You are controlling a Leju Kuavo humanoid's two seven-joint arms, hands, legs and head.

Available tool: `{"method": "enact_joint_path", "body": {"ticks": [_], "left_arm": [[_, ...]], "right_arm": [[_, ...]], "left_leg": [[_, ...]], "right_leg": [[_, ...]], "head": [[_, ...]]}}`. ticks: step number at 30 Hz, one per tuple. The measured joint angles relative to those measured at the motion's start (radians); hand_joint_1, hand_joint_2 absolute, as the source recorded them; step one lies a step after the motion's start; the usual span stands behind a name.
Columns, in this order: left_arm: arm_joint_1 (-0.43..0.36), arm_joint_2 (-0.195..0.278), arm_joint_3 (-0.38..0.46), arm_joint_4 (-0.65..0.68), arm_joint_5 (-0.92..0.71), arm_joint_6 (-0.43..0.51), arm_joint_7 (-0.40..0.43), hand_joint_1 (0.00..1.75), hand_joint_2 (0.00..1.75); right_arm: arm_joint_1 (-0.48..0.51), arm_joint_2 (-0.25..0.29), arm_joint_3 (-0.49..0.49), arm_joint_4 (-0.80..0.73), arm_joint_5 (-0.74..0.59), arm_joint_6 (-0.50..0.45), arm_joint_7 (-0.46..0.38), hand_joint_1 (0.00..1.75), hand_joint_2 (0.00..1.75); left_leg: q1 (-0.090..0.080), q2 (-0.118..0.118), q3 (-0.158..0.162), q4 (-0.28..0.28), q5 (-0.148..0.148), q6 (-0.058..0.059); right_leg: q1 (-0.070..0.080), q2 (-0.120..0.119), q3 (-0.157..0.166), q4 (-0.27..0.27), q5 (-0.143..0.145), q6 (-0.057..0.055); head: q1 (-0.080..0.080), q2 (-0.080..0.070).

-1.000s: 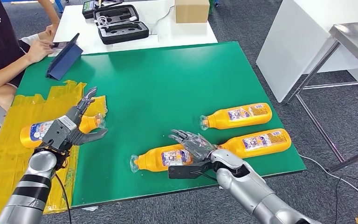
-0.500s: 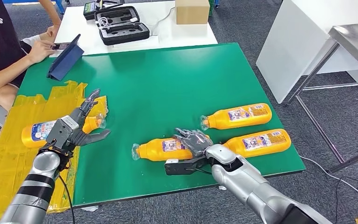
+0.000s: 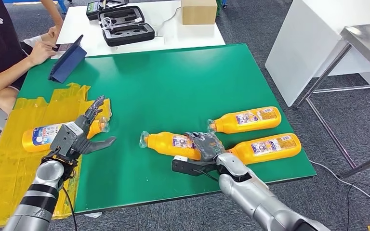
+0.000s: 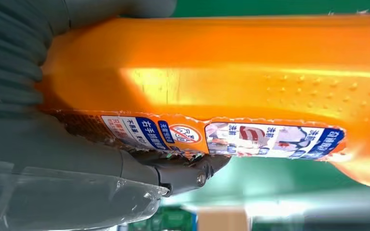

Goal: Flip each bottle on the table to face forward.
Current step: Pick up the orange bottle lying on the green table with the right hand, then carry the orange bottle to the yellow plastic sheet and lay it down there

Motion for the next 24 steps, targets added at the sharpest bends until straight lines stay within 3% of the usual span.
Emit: {"method": "enact_joint_path", "body": {"ticks": [4,9,16,24], "left_arm": [[0.030,-0.009,-0.002,-0.039,0.038,-0.026,0.019,0.00,1.75],[0.068,-0.022,-0.046,-0.105,0.126,-0.087,0.047,0.00,1.75],[0.074,-0.051,-0.137,-0.143,0.376,-0.208,0.109,0.00,1.75],[0.067,-0.085,-0.255,-0.140,0.527,-0.238,0.151,0.00,1.75]], "right_arm": [[0.071,0.026,-0.098,-0.081,-0.041,-0.143,-0.065,1.75,1.75],[0.170,0.064,-0.232,-0.257,-0.205,-0.283,-0.252,1.75,1.75],[0.255,0.096,-0.341,-0.443,-0.377,-0.269,-0.372,1.75,1.75],[0.263,0.133,-0.332,-0.482,-0.438,-0.194,-0.412,1.75,1.75]], "left_leg": [[0.000,0.000,-0.002,0.000,0.000,0.000],[0.000,-0.001,-0.006,0.000,0.000,0.000],[0.000,-0.003,-0.006,0.000,-0.001,0.000],[0.000,-0.002,-0.006,0.000,-0.001,0.000]], "right_leg": [[0.000,0.000,-0.003,0.000,0.000,0.000],[0.000,0.000,-0.006,0.000,0.000,0.000],[0.000,0.000,-0.006,0.000,0.000,0.000],[0.000,0.000,-0.006,0.000,0.000,0.000]], "head": [[0.000,0.000],[0.000,0.000],[0.000,0.000],[0.000,0.000]]}}
